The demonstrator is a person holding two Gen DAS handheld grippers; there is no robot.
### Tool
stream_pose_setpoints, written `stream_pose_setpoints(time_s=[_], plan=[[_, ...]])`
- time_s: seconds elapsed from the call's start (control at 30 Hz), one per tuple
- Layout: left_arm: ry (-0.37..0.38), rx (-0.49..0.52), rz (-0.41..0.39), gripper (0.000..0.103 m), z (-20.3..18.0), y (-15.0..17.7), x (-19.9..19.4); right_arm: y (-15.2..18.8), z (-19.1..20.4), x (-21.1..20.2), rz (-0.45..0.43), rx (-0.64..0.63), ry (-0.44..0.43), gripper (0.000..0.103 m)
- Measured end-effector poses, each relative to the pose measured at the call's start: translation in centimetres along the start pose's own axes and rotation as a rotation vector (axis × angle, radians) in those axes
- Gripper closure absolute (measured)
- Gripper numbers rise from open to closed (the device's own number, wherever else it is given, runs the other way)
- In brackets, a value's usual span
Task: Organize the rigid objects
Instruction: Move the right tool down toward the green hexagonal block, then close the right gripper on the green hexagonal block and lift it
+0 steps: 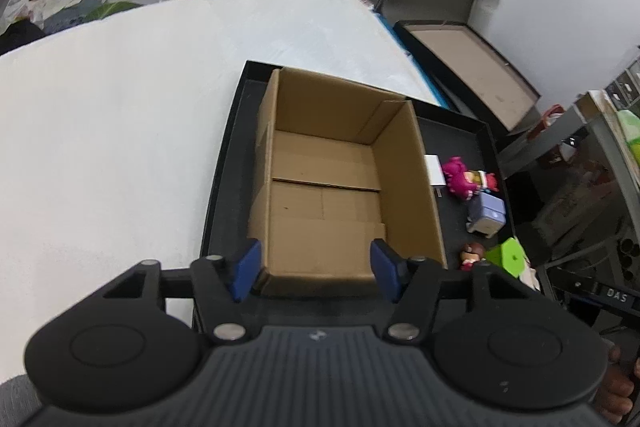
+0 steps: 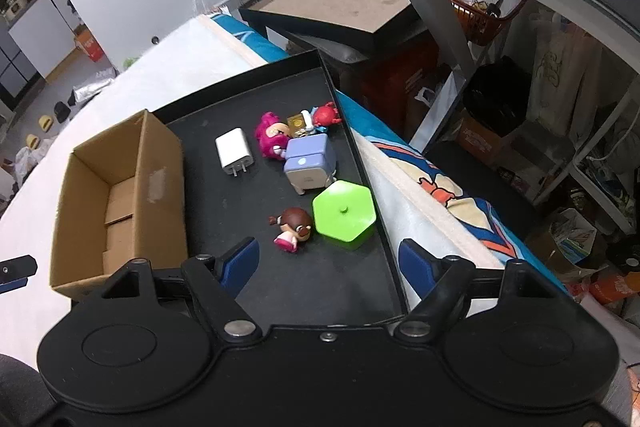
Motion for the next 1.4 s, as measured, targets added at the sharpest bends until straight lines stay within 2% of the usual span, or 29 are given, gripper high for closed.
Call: stream_pose_setpoints(time_s=[0.5, 0.7, 0.97, 1.17, 1.27, 1.4], plan=[[-0.071, -0.032, 0.178, 0.063, 1.9, -3.0, 4.6, -2.4, -1.3, 4.9, 0.087, 0.017, 0.063, 0.03], [-0.077, -0.034, 0.222, 0.066, 2.4, -3.6, 5.9, -3.2, -1.5, 6.7, 0.123, 0.032, 0.074, 0.03], [-0.077, -0.032, 0.228, 0.072, 3.3, -2.9, 7.4, -4.1, -1.4, 8.7, 0.177, 0.004, 0.099, 0.03], [-0.049, -0.036, 0.201, 0.081, 3.8, -2.3, 7.8, -4.3, -1.4, 10.1, 0.239, -0.011, 0.111, 0.029], [-0.047, -0.035, 0.212, 0.087, 3.9, -2.1, 8.5, -4.3, -1.1, 10.9, 0.254, -0.029, 0.128, 0.029], [-0.055, 0.002, 0.198, 0.088, 3.6, -1.9, 8.5, -4.3, -0.2, 11.4, 0.262, -0.061, 0.111, 0.025]])
Point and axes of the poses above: each gripper's, at about its wrist camera, not at the fingertips, and x roughly the way its jaws point, z to its left, y to its underside, the point moved 2 cm from there along x, roughly the way its jaws point, and after that the axes turned 1 degree about x, right-handed, at the moved point
